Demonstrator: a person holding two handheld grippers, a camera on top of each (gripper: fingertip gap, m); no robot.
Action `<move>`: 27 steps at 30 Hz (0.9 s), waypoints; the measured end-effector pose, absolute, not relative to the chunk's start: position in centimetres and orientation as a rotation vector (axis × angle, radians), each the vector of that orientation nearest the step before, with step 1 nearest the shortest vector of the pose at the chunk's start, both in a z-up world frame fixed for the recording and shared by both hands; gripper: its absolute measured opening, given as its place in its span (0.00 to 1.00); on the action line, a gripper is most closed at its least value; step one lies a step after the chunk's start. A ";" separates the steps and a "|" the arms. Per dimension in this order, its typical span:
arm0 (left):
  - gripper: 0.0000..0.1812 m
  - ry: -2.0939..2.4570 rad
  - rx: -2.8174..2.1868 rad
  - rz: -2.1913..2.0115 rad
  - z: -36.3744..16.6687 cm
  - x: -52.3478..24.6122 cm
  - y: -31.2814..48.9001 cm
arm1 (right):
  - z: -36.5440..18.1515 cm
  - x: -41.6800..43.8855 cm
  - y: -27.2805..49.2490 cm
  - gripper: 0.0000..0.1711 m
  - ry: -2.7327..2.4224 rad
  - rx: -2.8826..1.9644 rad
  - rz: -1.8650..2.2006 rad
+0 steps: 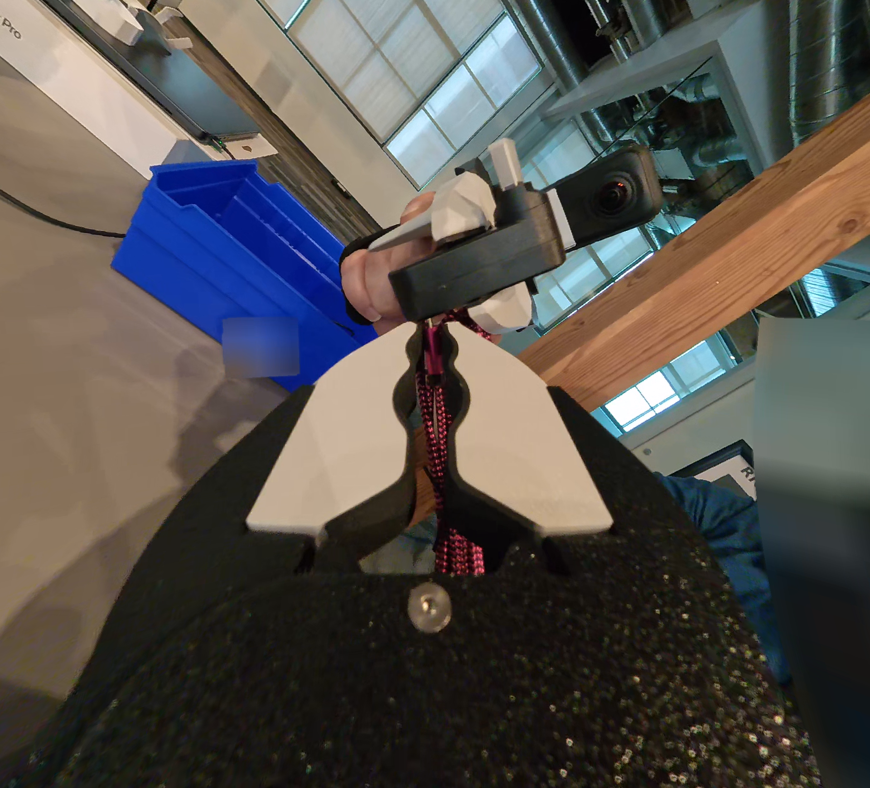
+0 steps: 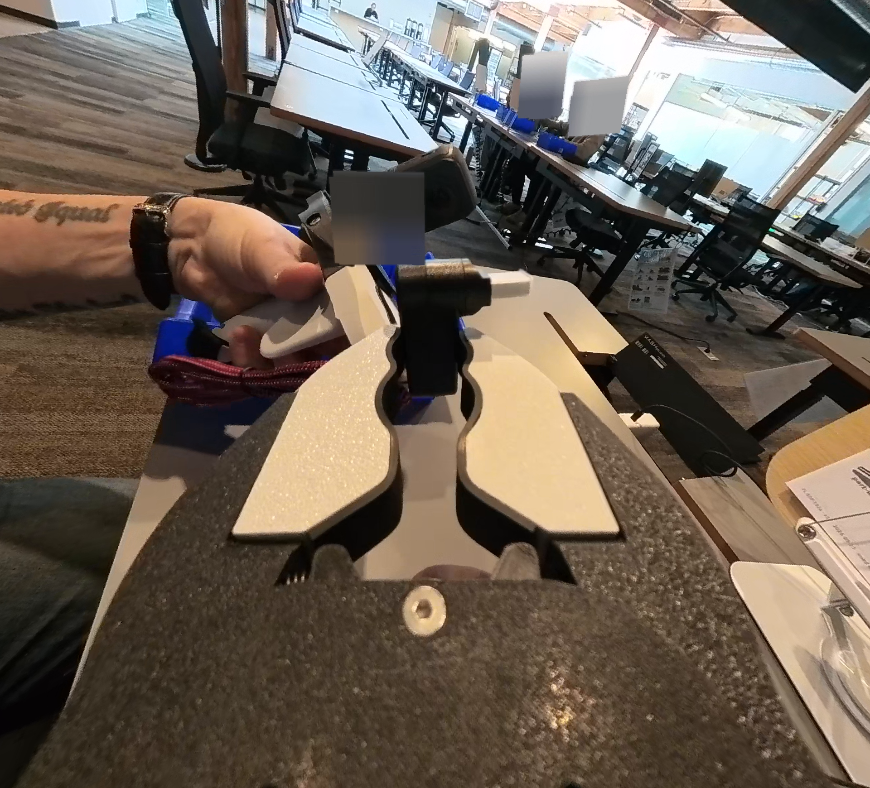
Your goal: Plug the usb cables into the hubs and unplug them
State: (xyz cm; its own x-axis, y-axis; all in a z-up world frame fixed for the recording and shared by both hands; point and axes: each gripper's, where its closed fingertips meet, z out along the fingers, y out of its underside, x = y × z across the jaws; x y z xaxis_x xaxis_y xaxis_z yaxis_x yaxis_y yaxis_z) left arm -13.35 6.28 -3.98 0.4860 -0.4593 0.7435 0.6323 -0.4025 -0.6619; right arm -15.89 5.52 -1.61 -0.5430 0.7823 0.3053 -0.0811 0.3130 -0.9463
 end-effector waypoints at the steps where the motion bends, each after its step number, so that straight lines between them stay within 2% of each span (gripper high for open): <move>1: 0.03 -0.156 -1.587 -1.197 -3.9 -13.4 6.3 | -1.6 -15.9 5.5 0.12 -1.763 -0.630 1.334; 27: 0.03 -0.189 -1.616 -1.172 -6.0 -12.9 6.7 | -0.9 -16.1 8.7 0.12 -1.679 -0.694 1.285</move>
State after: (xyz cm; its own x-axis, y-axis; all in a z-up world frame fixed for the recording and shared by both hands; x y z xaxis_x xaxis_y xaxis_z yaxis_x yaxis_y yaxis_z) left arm -12.86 6.75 -6.03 0.5018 -0.4222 0.7550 0.6381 -0.4087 -0.6526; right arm -16.05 8.68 -0.89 -0.4519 0.8368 0.3090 -0.0798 0.3071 -0.9483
